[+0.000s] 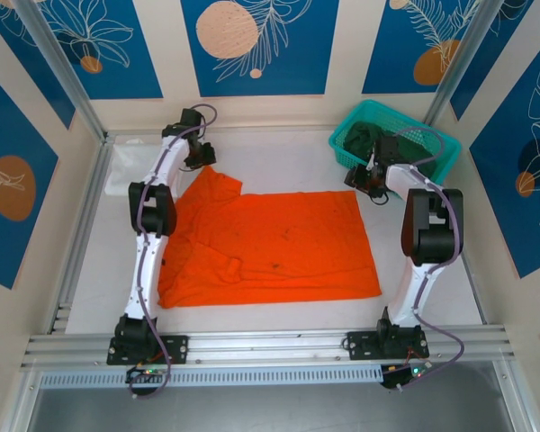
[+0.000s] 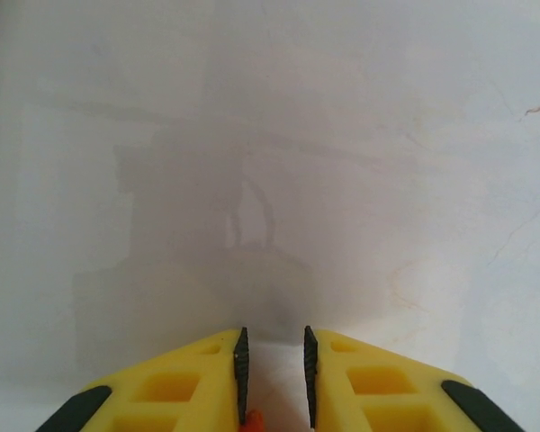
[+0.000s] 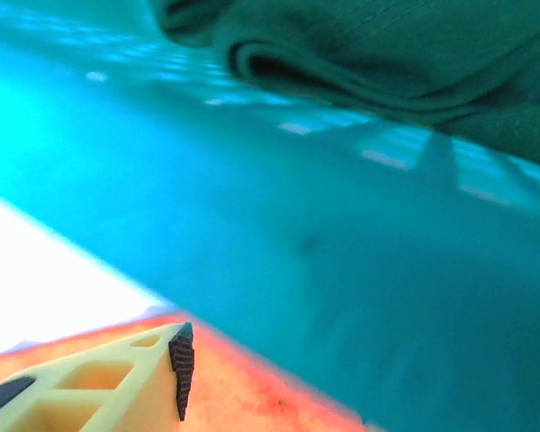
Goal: Fold and stack the t-shirts
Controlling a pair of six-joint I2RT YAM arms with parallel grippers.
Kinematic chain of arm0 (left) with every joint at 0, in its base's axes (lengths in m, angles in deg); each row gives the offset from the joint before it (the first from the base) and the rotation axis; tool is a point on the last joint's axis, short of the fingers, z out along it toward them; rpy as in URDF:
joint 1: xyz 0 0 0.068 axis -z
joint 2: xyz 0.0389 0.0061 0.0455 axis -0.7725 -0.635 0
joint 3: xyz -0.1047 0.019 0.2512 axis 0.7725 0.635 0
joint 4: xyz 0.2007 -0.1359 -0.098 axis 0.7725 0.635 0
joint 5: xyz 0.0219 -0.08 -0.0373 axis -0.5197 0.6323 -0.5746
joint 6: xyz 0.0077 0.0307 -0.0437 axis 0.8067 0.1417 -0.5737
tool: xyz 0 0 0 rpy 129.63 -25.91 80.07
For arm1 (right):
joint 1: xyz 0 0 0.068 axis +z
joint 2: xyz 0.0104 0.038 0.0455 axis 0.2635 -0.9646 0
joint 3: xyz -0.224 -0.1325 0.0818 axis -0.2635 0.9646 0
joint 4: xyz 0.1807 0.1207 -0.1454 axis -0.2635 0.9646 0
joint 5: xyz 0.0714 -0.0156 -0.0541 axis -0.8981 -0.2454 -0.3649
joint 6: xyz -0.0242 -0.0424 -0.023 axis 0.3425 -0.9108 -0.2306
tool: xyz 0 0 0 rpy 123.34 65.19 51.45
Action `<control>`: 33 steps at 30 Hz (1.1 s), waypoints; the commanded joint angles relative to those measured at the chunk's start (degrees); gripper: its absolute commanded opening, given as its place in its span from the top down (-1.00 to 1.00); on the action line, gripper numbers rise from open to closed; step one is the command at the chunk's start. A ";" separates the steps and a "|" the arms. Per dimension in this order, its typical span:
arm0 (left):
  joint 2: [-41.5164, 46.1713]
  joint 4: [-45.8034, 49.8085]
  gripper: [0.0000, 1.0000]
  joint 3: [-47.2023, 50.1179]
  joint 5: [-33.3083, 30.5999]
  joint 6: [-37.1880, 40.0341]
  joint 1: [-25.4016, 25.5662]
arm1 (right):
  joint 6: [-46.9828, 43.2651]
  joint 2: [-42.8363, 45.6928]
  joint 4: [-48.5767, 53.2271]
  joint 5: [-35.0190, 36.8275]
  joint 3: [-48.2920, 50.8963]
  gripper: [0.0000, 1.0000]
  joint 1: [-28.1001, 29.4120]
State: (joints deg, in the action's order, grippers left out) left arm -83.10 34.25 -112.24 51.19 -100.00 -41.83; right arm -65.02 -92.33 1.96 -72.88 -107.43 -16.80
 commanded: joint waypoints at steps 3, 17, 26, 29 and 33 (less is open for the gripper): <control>1.67 0.94 0.24 2.17 0.96 2.93 0.49 | -1.75 3.42 -1.72 -2.06 1.56 -0.07 0.20; 8.41 -1.15 1.00 6.30 -0.24 4.29 0.62 | 2.09 3.02 -1.91 -6.29 2.01 -0.11 1.30; 24.94 -13.60 1.00 26.44 -2.88 2.98 3.75 | 7.66 1.44 -2.13 -0.67 2.50 0.01 0.97; 31.59 -17.38 1.00 36.08 -4.59 2.47 5.15 | 10.02 -0.97 -0.99 2.42 0.62 0.04 1.33; 39.14 -21.13 1.00 46.68 -5.97 1.76 5.83 | 11.64 0.87 -2.30 10.04 2.40 0.05 3.88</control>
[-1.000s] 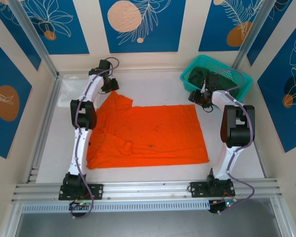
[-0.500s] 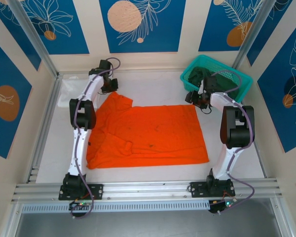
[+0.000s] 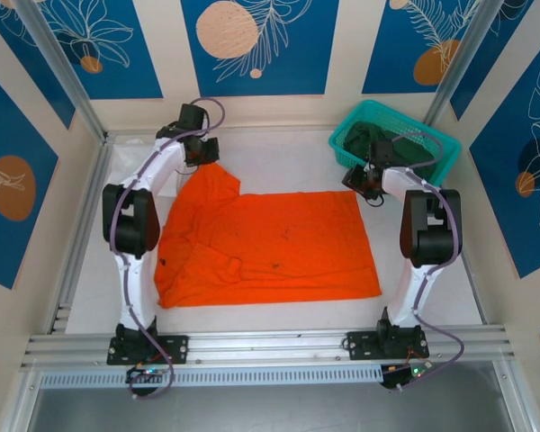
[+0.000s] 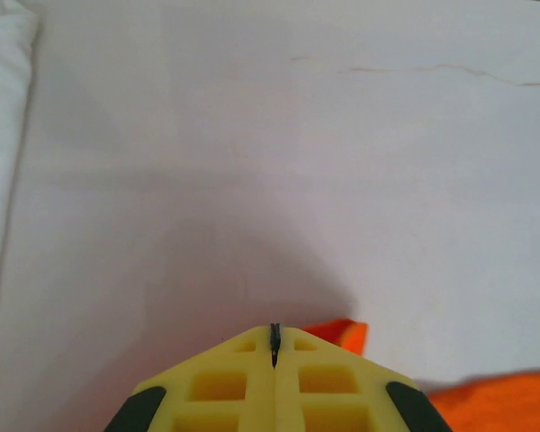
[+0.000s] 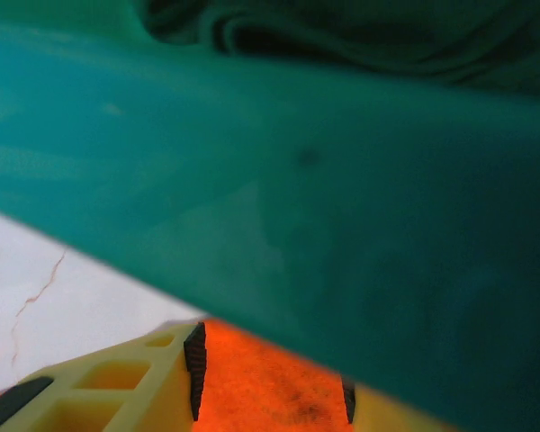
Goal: Fold and stack the t-shirts
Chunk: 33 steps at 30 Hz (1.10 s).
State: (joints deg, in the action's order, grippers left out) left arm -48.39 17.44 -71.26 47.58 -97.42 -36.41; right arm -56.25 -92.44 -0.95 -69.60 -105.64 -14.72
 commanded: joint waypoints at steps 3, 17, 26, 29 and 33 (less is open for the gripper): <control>10.77 -8.53 1.00 14.03 -1.12 -0.11 0.67 | 4.66 4.76 -5.20 7.88 6.41 0.01 2.58; 37.09 -15.94 1.00 45.43 -0.20 -2.78 2.70 | 6.58 0.32 0.72 7.84 1.92 0.01 2.01; 49.86 -15.39 1.00 57.50 -3.53 -4.34 2.70 | 4.69 0.66 2.06 6.92 1.95 -0.06 2.47; 51.66 -14.26 1.00 59.78 -4.34 -4.61 2.70 | 4.42 0.13 3.91 6.68 1.17 -0.06 2.61; 53.69 -13.59 1.00 61.98 -5.17 -5.64 2.70 | 4.26 -0.67 5.50 6.37 0.14 -0.04 2.69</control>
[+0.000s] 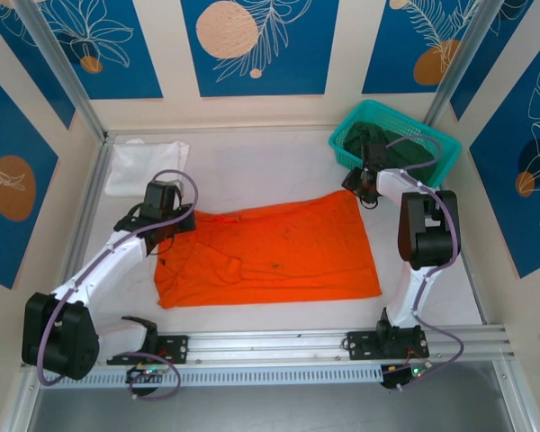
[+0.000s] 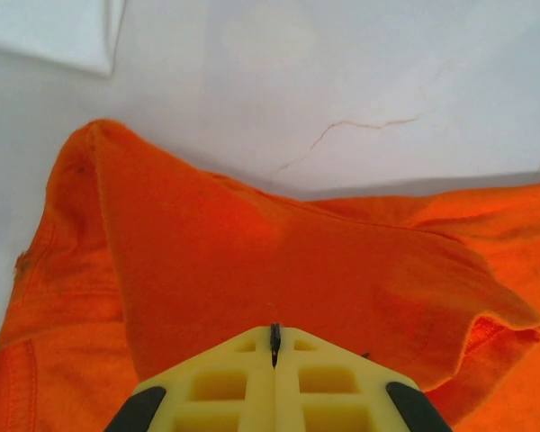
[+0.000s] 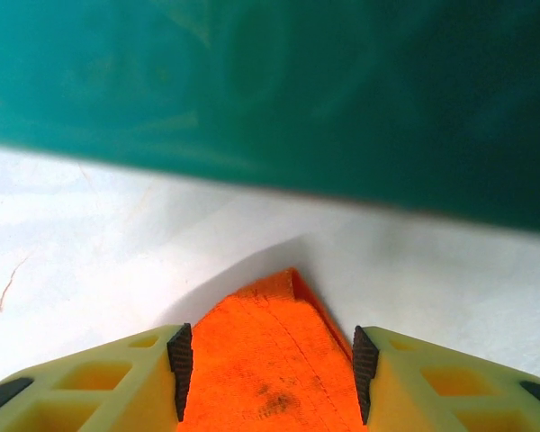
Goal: Fold and stack the t-shirts
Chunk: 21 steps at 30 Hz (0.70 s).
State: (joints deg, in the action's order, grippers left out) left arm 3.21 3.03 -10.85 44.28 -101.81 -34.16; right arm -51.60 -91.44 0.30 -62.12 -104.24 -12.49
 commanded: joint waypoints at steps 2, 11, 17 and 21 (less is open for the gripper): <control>2.99 1.20 1.00 2.27 -2.07 -1.59 0.47 | -0.79 -1.86 4.45 -1.50 -1.45 -0.03 0.56; 3.09 0.86 1.00 3.27 -1.40 -1.70 0.47 | -2.11 -5.09 8.63 -2.27 -5.78 0.02 1.05; 2.59 0.36 1.00 3.39 -1.65 -1.84 0.46 | -2.73 -6.15 9.65 -2.46 -7.19 0.03 1.77; 2.70 0.50 1.00 3.44 -1.94 -1.57 0.45 | -3.41 -7.13 10.83 -1.86 -8.29 0.10 2.46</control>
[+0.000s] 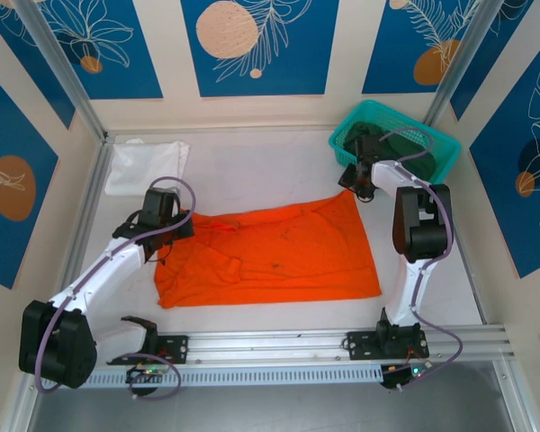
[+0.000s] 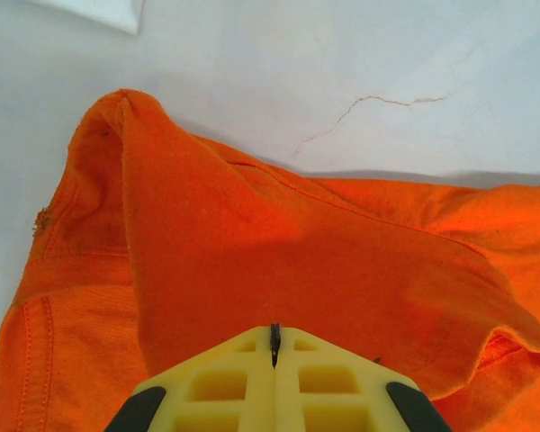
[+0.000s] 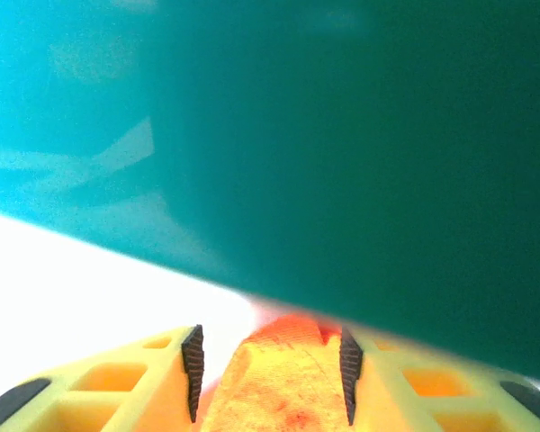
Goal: Fold and stack the t-shirts
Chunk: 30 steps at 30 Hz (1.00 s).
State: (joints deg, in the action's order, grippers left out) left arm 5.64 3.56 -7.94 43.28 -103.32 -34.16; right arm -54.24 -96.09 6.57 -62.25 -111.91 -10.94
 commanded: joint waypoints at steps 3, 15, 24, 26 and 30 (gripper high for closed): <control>0.56 -0.32 1.00 0.77 -1.19 -0.02 0.46 | -1.34 -2.28 4.29 -1.37 -0.39 0.13 1.20; 4.58 -1.97 1.00 5.22 -2.48 -1.04 0.50 | -2.44 -3.26 6.81 1.45 -1.35 0.10 2.86; 5.16 -1.45 1.00 5.71 -3.66 -2.08 0.49 | -3.12 -5.32 10.08 2.49 -3.89 0.14 3.91; 5.74 -0.79 1.00 5.88 -4.47 -2.38 0.46 | -3.24 -5.08 10.28 3.13 -3.46 0.10 4.27; 6.89 0.60 1.00 6.21 -6.05 -3.30 0.45 | -4.60 -4.00 9.26 3.46 -1.97 0.10 5.23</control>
State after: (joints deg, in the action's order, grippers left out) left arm 10.93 2.62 -2.68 39.48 -105.37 -34.16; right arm -57.67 -98.80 11.14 -57.18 -115.95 -7.07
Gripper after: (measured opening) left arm 0.039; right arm 0.451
